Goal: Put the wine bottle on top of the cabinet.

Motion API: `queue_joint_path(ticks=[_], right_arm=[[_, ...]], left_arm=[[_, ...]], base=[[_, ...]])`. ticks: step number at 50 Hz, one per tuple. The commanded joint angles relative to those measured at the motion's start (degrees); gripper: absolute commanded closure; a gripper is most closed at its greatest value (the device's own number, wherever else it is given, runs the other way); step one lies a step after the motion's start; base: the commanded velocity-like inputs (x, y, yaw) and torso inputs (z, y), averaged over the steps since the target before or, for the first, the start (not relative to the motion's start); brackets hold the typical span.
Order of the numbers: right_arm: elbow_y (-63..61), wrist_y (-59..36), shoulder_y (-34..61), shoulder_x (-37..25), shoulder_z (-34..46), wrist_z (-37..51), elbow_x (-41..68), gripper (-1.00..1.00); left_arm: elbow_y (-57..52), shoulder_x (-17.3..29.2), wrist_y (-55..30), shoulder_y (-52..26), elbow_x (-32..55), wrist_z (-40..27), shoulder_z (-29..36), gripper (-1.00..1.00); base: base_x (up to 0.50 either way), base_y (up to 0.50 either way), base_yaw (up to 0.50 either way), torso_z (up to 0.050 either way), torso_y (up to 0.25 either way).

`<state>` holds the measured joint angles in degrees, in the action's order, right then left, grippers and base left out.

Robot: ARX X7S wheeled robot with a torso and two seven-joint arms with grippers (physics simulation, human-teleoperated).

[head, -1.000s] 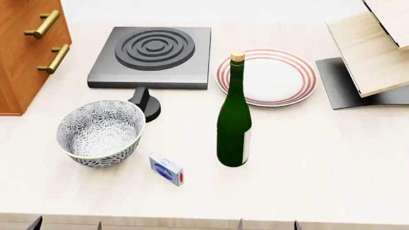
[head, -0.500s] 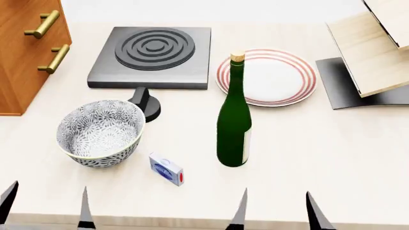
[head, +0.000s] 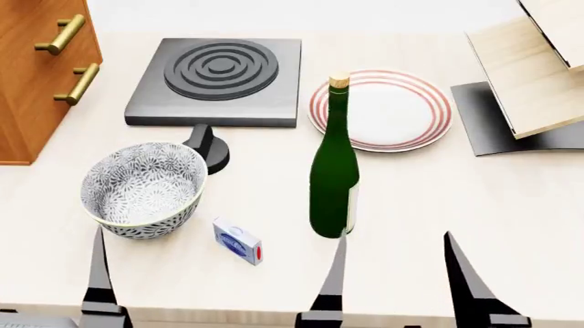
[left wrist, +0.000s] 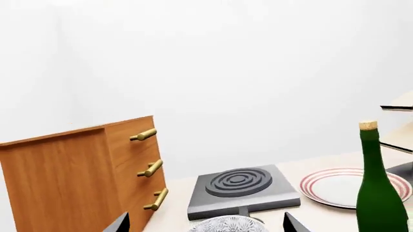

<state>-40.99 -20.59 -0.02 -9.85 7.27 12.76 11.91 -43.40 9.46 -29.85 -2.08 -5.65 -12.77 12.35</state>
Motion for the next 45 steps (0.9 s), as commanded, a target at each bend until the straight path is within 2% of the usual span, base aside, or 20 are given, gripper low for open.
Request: queue_joint_path(ticks=[1, 17, 22, 30, 45], right_arm=[[-5.45, -3.3, 0.62, 0.11, -0.66, 0.06, 0.48, -1.0], [-5.9, -3.8, 0.89, -0.66, -0.45, 1.22, 0.89, -1.0], [-6.58, -5.33, 1.25, -1.91, 2.4, 1.32, -1.41, -1.0], [-7.18, -5.57, 1.24, -1.93, 1.6, 0.97, 1.02, -1.0], [-7.42, -6.02, 1.41, -2.45, 1.27, 1.52, 2.32, -1.0]], left_arm=[[-5.4, -0.92, -0.54, -0.41, 2.63, 2.44, -1.36, -1.0], [-6.28, -0.3, -1.1, -0.6, 3.27, 1.74, -0.94, -1.0], [-6.42, -0.18, -1.24, -0.59, 3.53, 1.5, -0.85, -1.0], [-7.12, 0.07, -1.66, -0.7, 4.09, 1.27, -0.85, -1.0], [-7.25, 0.54, -1.93, -1.02, 4.79, 0.8, -0.42, -1.0]], base=[[0.0, 0.0, 0.0, 0.0, 0.0], [0.0, 0.0, 0.0, 0.0, 0.0], [0.0, 0.0, 0.0, 0.0, 0.0], [0.01, 0.0, 0.0, 0.0, 0.0], [0.44, 0.0, 0.0, 0.0, 0.0]])
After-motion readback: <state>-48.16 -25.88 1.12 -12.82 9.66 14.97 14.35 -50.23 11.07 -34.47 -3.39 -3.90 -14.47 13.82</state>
